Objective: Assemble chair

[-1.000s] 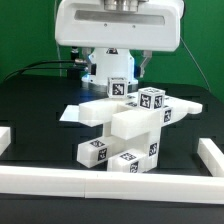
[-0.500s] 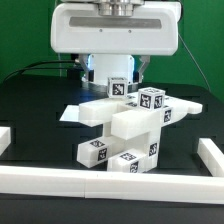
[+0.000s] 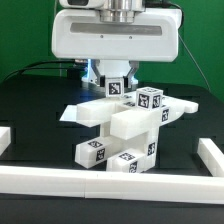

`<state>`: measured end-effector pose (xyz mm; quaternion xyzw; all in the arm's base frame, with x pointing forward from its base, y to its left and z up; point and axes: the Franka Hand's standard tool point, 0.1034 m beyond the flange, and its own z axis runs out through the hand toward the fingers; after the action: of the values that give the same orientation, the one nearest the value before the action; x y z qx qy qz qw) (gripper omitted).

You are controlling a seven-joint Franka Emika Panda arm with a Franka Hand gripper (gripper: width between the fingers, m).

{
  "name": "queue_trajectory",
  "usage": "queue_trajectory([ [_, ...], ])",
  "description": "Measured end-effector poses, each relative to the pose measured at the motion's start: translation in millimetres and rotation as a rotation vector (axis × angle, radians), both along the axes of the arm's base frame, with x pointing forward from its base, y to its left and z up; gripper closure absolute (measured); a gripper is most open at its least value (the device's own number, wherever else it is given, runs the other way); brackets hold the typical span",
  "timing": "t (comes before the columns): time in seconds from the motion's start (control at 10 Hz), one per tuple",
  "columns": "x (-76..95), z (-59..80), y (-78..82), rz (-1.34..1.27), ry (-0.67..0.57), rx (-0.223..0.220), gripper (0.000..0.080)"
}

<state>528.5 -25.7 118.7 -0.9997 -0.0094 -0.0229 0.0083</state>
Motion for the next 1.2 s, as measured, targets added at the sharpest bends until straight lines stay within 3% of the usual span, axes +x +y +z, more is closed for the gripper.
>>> queue_trajectory([
  [0.5,-0.1,-0.1,0.2,-0.142,0.003,0.007,0.0515],
  [1.2,2.5,-0.7,-1.6,-0.786,0.013,0.044,0.0515],
])
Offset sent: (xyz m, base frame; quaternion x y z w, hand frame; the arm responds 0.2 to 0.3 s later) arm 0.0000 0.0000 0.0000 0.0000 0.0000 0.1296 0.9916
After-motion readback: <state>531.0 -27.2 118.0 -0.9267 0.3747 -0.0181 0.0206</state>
